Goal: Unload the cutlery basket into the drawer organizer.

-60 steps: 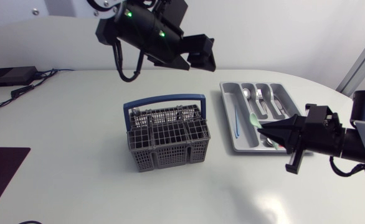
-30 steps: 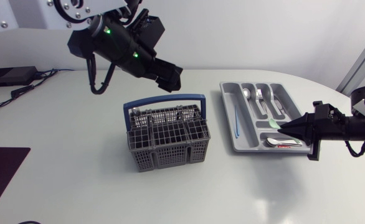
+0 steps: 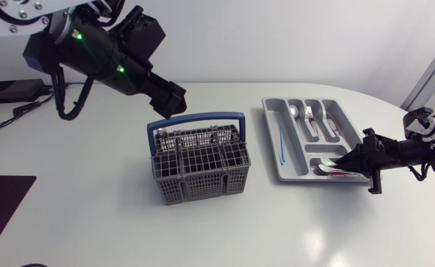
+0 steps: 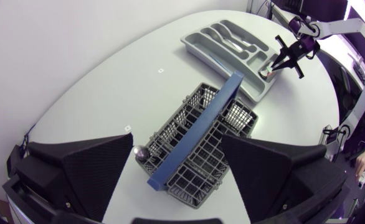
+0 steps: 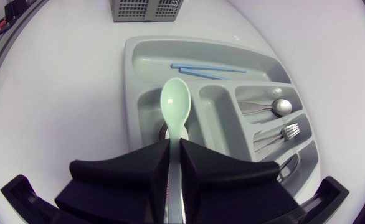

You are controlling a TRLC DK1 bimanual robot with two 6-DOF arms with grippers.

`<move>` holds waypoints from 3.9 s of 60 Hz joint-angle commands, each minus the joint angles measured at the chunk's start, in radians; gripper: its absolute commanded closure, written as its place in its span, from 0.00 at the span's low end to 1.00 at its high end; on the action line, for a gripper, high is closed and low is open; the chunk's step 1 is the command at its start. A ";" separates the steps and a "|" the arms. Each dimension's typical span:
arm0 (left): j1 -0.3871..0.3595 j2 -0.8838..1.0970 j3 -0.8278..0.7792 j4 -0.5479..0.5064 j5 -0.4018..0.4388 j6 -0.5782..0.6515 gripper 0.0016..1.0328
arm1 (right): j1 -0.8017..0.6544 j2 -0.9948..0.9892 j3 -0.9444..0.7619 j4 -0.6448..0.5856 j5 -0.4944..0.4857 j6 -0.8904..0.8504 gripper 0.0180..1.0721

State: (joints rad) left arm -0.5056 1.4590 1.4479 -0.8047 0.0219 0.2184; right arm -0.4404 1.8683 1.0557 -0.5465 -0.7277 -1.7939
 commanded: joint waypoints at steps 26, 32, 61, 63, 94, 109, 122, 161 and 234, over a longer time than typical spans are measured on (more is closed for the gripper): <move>-0.037 -0.124 -0.153 -0.030 -0.028 0.045 0.05 | -0.037 0.019 0.036 0.037 0.063 -0.033 0.19; -0.062 -0.167 -0.192 -0.044 -0.028 0.052 0.05 | -0.046 -0.063 0.021 -0.003 0.028 -0.009 0.14; -0.152 -0.270 -0.472 -0.033 -0.031 0.055 0.27 | 0.244 -0.390 -0.134 0.146 -0.131 0.542 0.50; -0.152 -0.272 -0.489 -0.031 -0.031 0.056 0.30 | 0.272 -0.393 -0.143 0.186 -0.130 0.588 0.57; -0.140 -0.207 -0.684 0.174 -0.031 0.052 0.78 | 0.620 -0.185 -0.048 0.571 -0.053 1.104 0.86; -0.109 -0.164 -0.695 0.252 -0.031 0.055 0.78 | 0.687 -0.116 -0.006 0.706 -0.012 1.206 0.86; 0.009 -0.131 -0.696 0.317 -0.031 0.104 0.78 | 0.706 -0.144 -0.026 0.672 -0.062 1.186 0.86; 0.190 0.167 -0.434 0.510 -0.031 0.184 0.78 | 0.907 -0.485 -0.333 0.548 0.004 1.150 0.88; 0.234 0.594 0.132 0.398 0.116 0.087 0.78 | 0.973 -0.336 -0.434 0.744 0.134 1.211 0.88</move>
State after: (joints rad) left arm -0.2729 1.9995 1.5051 -0.3759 0.1162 0.3355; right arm 0.5045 1.5055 0.6281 0.1791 -0.6003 -0.6235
